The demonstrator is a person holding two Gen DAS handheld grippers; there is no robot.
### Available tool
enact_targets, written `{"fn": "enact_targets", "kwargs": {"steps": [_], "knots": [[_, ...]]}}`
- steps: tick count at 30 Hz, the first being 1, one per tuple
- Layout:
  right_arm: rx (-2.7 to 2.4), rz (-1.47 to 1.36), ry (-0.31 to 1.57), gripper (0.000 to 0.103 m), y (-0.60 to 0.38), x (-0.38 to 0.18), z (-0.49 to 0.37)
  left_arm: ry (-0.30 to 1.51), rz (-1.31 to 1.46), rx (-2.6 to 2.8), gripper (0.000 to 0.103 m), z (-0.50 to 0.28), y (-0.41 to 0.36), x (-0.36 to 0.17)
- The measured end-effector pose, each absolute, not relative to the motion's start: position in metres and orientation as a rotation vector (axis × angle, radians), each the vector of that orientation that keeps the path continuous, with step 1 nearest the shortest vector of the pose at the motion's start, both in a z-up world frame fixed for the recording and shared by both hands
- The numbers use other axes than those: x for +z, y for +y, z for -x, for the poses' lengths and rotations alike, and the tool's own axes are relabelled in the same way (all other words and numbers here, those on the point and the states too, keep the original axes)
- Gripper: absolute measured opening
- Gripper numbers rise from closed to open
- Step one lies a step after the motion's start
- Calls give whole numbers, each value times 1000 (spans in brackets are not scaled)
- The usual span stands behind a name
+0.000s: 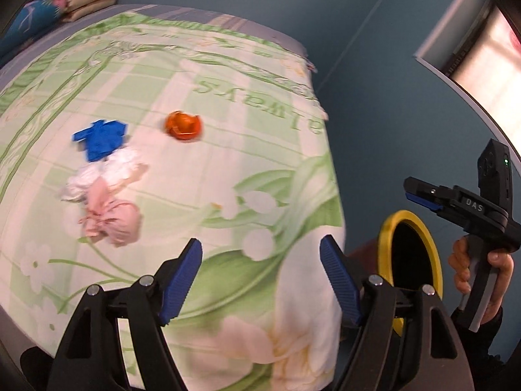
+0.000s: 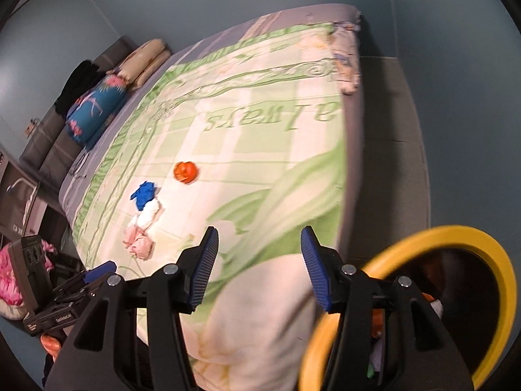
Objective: Collect trash
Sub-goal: 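Move both tools back over the bed toward the remaining trash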
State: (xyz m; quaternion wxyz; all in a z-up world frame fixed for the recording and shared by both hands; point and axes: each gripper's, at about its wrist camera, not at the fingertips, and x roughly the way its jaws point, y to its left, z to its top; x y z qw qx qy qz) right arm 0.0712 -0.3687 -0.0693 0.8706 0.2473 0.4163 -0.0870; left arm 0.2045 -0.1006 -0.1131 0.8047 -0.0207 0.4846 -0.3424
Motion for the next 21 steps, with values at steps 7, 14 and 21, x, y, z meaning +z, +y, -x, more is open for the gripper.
{"fn": "enact_targets", "kwargs": {"steps": [7, 14, 21], "knots": [[-91, -489, 922, 50, -334, -82, -131, 1059, 110, -628, 71, -239, -52, -132], [-26, -445, 966, 50, -300, -97, -188, 1089, 150, -543, 71, -264, -10, -156], [-1, -401, 1016, 50, -274, -115, -238, 1129, 207, -491, 71, -286, 14, -178]]}}
